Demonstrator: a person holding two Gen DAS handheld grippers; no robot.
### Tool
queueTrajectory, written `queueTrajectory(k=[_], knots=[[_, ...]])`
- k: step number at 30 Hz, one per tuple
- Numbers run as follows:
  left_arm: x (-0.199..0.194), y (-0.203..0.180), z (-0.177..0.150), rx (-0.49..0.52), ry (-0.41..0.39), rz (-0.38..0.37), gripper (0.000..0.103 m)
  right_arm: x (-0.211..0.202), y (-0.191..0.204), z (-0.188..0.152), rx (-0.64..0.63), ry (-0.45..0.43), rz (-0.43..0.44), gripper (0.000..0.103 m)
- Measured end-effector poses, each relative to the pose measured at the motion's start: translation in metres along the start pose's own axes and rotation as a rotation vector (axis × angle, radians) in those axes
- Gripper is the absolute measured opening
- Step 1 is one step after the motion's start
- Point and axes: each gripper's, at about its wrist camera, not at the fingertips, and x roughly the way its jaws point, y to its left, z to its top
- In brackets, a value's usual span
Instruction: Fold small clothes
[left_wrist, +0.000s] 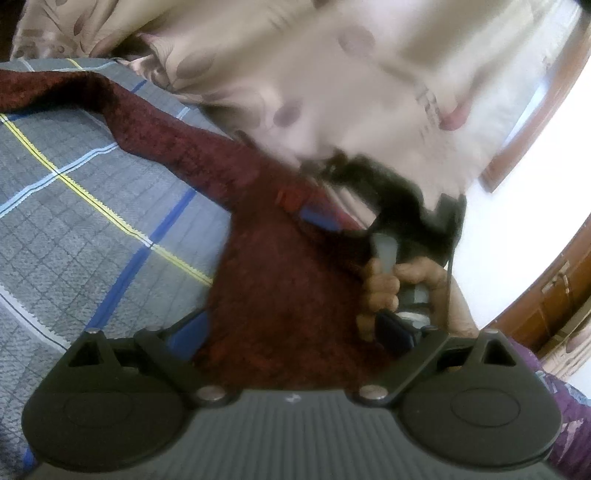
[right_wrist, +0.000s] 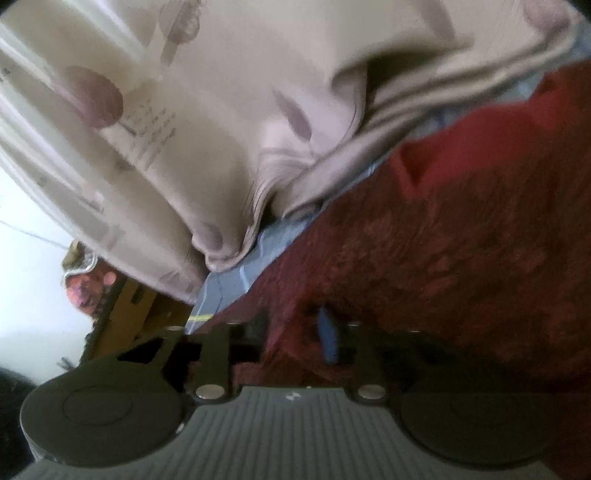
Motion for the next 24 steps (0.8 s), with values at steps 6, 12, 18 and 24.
queueTrajectory(k=[6, 12, 18, 24], knots=[[-0.008, -0.002, 0.006, 0.003, -0.022, -0.006, 0.097, -0.032, 0.013, 0.000, -0.003, -0.063, 0.114, 0.074], [-0.009, -0.002, 0.008, -0.030, -0.015, -0.028, 0.097, -0.165, 0.015, 0.019, -0.221, -0.290, -0.127, 0.063], [0.002, -0.013, 0.001, -0.028, 0.016, -0.027, 0.097, -0.214, -0.067, 0.035, -0.248, -0.256, -0.519, 0.025], [0.009, -0.023, 0.003, 0.003, 0.041, -0.017, 0.097, -0.192, -0.089, 0.025, -0.294, -0.130, -0.584, 0.022]])
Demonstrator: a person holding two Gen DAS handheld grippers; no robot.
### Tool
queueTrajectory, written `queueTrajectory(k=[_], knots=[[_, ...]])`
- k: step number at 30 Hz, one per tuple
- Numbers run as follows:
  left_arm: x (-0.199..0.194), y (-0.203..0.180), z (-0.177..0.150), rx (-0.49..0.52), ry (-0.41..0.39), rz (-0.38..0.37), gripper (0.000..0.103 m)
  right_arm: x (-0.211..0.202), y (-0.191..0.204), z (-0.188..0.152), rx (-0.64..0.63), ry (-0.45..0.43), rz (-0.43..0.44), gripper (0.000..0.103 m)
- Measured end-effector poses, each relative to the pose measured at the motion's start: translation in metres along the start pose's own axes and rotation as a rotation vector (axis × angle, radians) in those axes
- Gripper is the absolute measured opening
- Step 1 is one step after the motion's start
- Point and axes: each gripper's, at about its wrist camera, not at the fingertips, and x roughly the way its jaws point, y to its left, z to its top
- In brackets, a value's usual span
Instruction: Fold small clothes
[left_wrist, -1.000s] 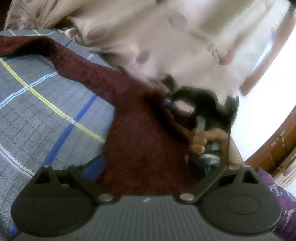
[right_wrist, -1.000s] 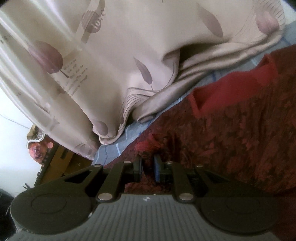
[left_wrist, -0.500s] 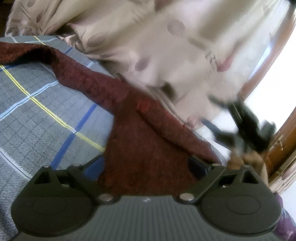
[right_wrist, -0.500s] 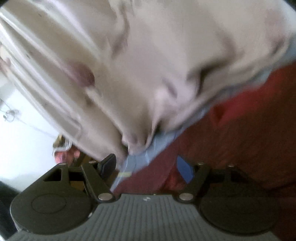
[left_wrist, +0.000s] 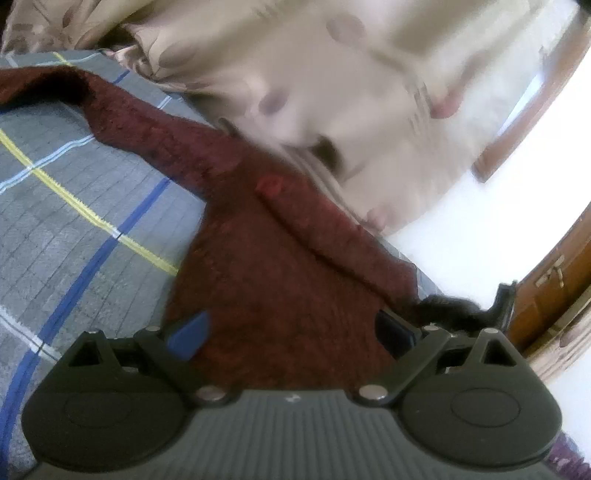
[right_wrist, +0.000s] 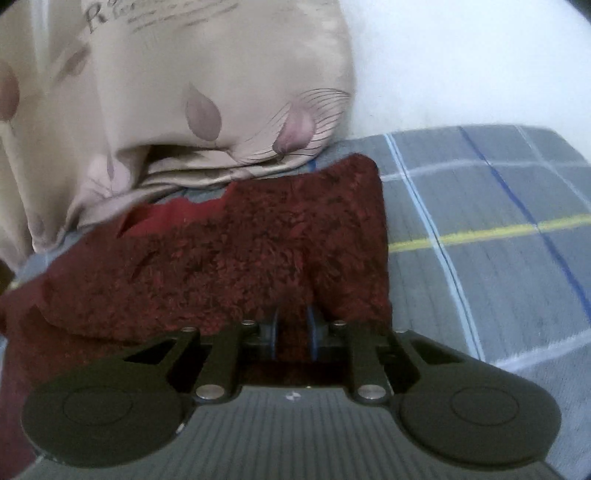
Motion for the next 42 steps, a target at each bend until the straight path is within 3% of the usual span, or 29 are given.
queueTrajectory(k=[2, 4, 8, 12, 15, 17, 19, 21, 22, 23, 25, 28, 29, 31, 33, 36, 40, 42], knots=[[-0.004, -0.001, 0.001, 0.008, -0.026, -0.013, 0.097, -0.003, -0.001, 0.011, 0.001, 0.023, 0.044, 0.023], [-0.007, 0.000, 0.003, 0.000, -0.047, -0.019, 0.097, -0.014, -0.005, 0.025, 0.022, -0.026, 0.064, 0.024], [-0.011, 0.007, 0.010, -0.070, -0.095, -0.045, 0.097, -0.011, -0.014, 0.063, -0.003, -0.117, 0.011, 0.024], [-0.018, 0.019, 0.025, -0.109, -0.138, -0.039, 0.097, 0.040, -0.028, 0.088, -0.010, -0.073, -0.080, 0.024], [-0.026, 0.034, 0.042, -0.128, -0.166, -0.011, 0.097, 0.076, -0.033, 0.081, -0.034, 0.026, -0.111, 0.024], [-0.033, 0.049, 0.055, -0.154, -0.200, -0.008, 0.097, 0.077, -0.026, 0.079, -0.079, 0.024, -0.132, 0.024], [-0.040, 0.073, 0.070, -0.214, -0.236, -0.005, 0.097, 0.061, -0.021, 0.082, -0.035, -0.001, -0.141, 0.027], [-0.044, 0.104, 0.086, -0.302, -0.259, -0.005, 0.097, 0.023, -0.012, 0.074, 0.041, -0.113, -0.050, 0.031], [-0.046, 0.121, 0.092, -0.366, -0.281, -0.005, 0.097, 0.003, -0.006, 0.063, 0.085, -0.143, 0.044, 0.042], [-0.046, 0.137, 0.098, -0.412, -0.293, -0.024, 0.097, -0.009, 0.001, 0.052, 0.110, -0.149, 0.113, 0.060], [-0.043, 0.166, 0.108, -0.515, -0.313, -0.024, 0.097, -0.028, 0.024, 0.019, 0.090, -0.125, 0.228, 0.074], [-0.025, 0.202, 0.119, -0.690, -0.253, -0.103, 0.097, -0.043, 0.057, -0.028, -0.021, -0.103, 0.257, 0.074], [-0.020, 0.210, 0.118, -0.769, -0.265, -0.114, 0.097, -0.045, 0.065, -0.039, -0.053, -0.099, 0.255, 0.074], [-0.011, 0.215, 0.122, -0.778, -0.292, -0.144, 0.097, -0.046, 0.077, -0.055, -0.117, -0.092, 0.244, 0.074], [-0.003, 0.220, 0.129, -0.785, -0.327, -0.097, 0.097, -0.045, 0.084, -0.063, -0.153, -0.072, 0.231, 0.074], [0.001, 0.228, 0.138, -0.793, -0.407, -0.095, 0.097, -0.038, 0.089, -0.067, -0.157, -0.048, 0.219, 0.074], [-0.001, 0.241, 0.154, -0.787, -0.530, 0.032, 0.095, -0.039, 0.088, -0.072, -0.146, -0.035, 0.221, 0.076], [-0.002, 0.244, 0.162, -0.783, -0.569, 0.084, 0.084, -0.037, 0.088, -0.072, -0.148, -0.036, 0.223, 0.077]])
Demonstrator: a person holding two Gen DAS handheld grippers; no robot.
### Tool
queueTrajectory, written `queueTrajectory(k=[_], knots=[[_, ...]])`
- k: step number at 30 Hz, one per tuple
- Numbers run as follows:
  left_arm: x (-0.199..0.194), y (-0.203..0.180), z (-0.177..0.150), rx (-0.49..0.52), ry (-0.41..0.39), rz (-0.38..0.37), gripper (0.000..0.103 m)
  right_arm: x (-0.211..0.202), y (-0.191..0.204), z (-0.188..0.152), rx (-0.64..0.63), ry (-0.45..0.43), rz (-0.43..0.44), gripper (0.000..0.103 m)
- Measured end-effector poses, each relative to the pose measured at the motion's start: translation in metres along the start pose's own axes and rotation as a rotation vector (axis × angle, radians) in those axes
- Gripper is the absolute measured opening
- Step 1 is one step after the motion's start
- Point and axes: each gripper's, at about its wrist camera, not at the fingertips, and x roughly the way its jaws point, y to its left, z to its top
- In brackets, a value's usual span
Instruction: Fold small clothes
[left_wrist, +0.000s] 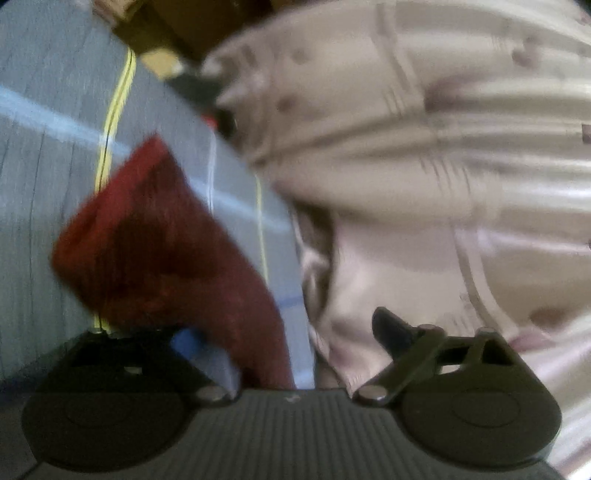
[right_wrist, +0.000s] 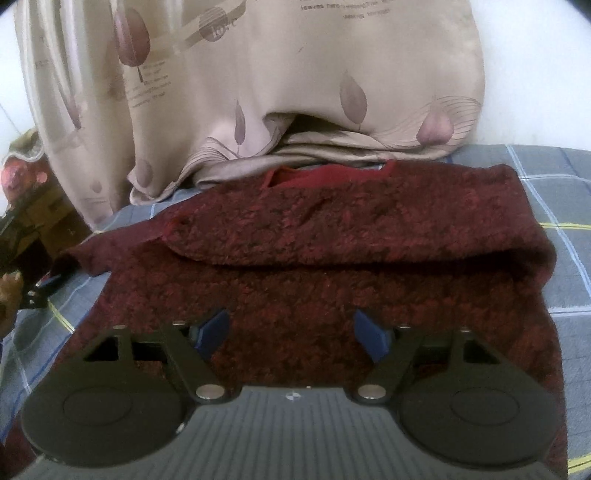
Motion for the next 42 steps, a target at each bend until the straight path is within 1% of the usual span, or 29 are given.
queueTrajectory(k=[1, 2, 3, 4, 5, 6, 7, 9, 10, 14, 15, 19, 21, 23, 25, 26, 29, 31, 34, 36, 37, 38, 39, 40, 41, 42], knots=[[0.003, -0.003, 0.004, 0.026, -0.025, 0.034, 0.058, 0.000, 0.001, -0.001, -0.001, -0.003, -0.002, 0.077], [0.008, -0.005, 0.009, 0.049, -0.035, 0.072, 0.025, 0.001, 0.000, -0.002, -0.004, -0.005, -0.002, 0.078], [0.012, -0.004, 0.016, 0.050, -0.034, 0.092, 0.016, 0.001, 0.001, -0.002, -0.006, -0.007, -0.002, 0.078], [0.013, -0.006, 0.021, 0.063, -0.047, 0.110, 0.012, 0.003, 0.000, -0.002, -0.005, -0.008, -0.003, 0.078], [0.014, -0.012, 0.024, 0.102, -0.070, 0.127, 0.011, 0.003, 0.000, -0.003, -0.003, -0.010, -0.003, 0.079], [0.016, -0.023, 0.026, 0.156, -0.081, 0.126, 0.011, 0.004, -0.001, -0.002, -0.002, -0.012, 0.000, 0.079], [0.016, -0.033, 0.027, 0.193, -0.083, 0.110, 0.011, 0.004, -0.001, -0.002, 0.004, -0.016, 0.006, 0.080], [0.017, -0.058, 0.022, 0.264, -0.088, 0.057, 0.011, 0.001, -0.006, -0.002, 0.028, -0.029, 0.020, 0.081], [0.016, -0.077, 0.017, 0.312, -0.085, 0.022, 0.011, 0.000, -0.010, -0.002, 0.045, -0.038, 0.030, 0.082], [0.007, -0.141, -0.016, 0.444, -0.043, -0.105, 0.011, -0.012, -0.038, -0.004, 0.206, -0.115, 0.087, 0.087], [0.005, -0.160, -0.031, 0.483, -0.026, -0.139, 0.011, -0.014, -0.046, -0.005, 0.254, -0.134, 0.091, 0.088], [0.002, -0.212, -0.094, 0.565, 0.059, -0.269, 0.011, -0.025, -0.078, -0.013, 0.442, -0.222, 0.124, 0.088], [0.008, -0.231, -0.126, 0.577, 0.124, -0.321, 0.011, -0.030, -0.089, -0.018, 0.501, -0.266, 0.138, 0.088], [0.015, -0.246, -0.166, 0.594, 0.191, -0.358, 0.011, -0.034, -0.095, -0.023, 0.531, -0.307, 0.147, 0.088], [0.022, -0.252, -0.202, 0.616, 0.255, -0.378, 0.011, -0.036, -0.099, -0.026, 0.547, -0.328, 0.151, 0.088], [0.026, -0.254, -0.227, 0.641, 0.296, -0.387, 0.011, -0.037, -0.101, -0.027, 0.558, -0.338, 0.148, 0.088], [0.035, -0.247, -0.286, 0.695, 0.403, -0.399, 0.011, -0.037, -0.106, -0.030, 0.579, -0.354, 0.153, 0.088], [0.044, -0.232, -0.324, 0.705, 0.481, -0.387, 0.011, -0.039, -0.109, -0.032, 0.591, -0.365, 0.154, 0.088], [0.056, -0.208, -0.367, 0.716, 0.569, -0.375, 0.011, -0.038, -0.112, -0.033, 0.612, -0.365, 0.160, 0.088], [0.067, -0.192, -0.393, 0.744, 0.651, -0.376, 0.012, -0.037, -0.113, -0.034, 0.616, -0.361, 0.164, 0.088], [0.072, -0.185, -0.405, 0.766, 0.694, -0.365, 0.017, -0.037, -0.113, -0.034, 0.617, -0.360, 0.163, 0.088], [0.079, -0.180, -0.414, 0.783, 0.737, -0.353, 0.029, -0.037, -0.112, -0.034, 0.615, -0.359, 0.164, 0.088], [0.083, -0.174, -0.420, 0.793, 0.790, -0.345, 0.037, -0.037, -0.112, -0.033, 0.612, -0.356, 0.164, 0.088], [0.086, -0.170, -0.427, 0.806, 0.843, -0.333, 0.055, -0.037, -0.111, -0.033, 0.611, -0.354, 0.165, 0.088], [0.083, -0.165, -0.429, 0.816, 0.862, -0.325, 0.067, -0.037, -0.111, -0.033, 0.612, -0.353, 0.165, 0.088], [0.079, -0.164, -0.429, 0.822, 0.864, -0.325, 0.071, -0.036, -0.112, -0.034, 0.615, -0.354, 0.169, 0.088]])
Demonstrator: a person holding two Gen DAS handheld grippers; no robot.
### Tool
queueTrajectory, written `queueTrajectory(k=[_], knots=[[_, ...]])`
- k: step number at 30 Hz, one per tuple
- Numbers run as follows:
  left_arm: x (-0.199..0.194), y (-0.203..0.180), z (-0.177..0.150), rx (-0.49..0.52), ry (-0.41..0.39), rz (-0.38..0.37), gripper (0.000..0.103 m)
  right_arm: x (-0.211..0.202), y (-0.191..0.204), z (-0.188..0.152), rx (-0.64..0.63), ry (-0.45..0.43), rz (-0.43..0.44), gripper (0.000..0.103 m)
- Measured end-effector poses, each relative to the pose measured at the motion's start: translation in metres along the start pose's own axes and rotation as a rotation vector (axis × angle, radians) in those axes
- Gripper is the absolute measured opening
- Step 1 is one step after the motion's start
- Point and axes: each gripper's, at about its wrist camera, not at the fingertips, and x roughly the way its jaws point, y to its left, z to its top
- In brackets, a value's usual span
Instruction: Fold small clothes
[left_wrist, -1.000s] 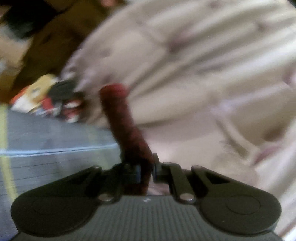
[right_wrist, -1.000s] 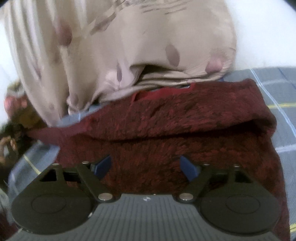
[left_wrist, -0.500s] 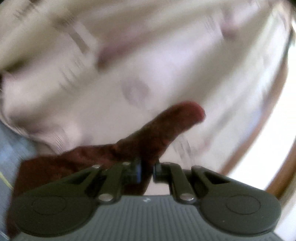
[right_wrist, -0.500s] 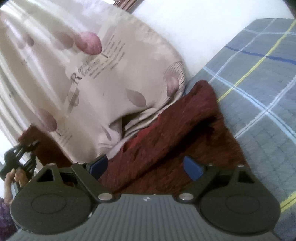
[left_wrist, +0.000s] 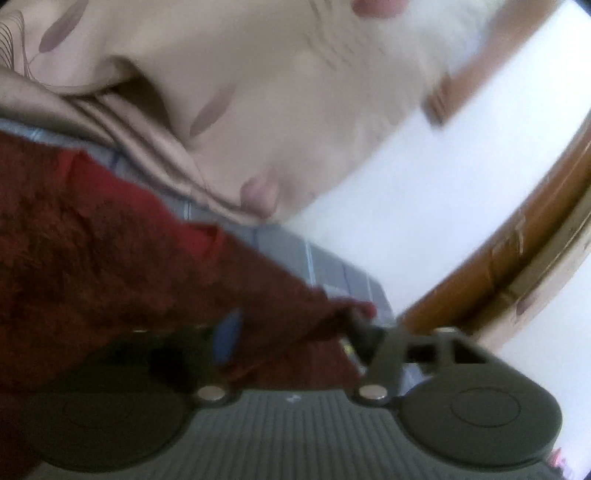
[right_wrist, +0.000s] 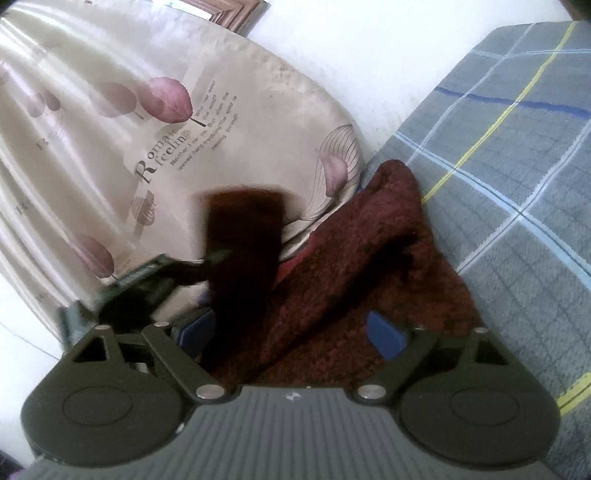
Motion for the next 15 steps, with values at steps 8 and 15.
queueTrajectory(k=[8, 15], knots=[[-0.086, -0.005, -0.004, -0.094, -0.161, -0.003, 0.093, -0.003, 0.002, 0.006, 0.034, 0.009, 0.021, 0.088], [-0.156, 0.028, -0.048, -0.054, -0.228, 0.201, 0.093, 0.031, 0.034, 0.075, -0.065, 0.118, 0.011, 0.081]])
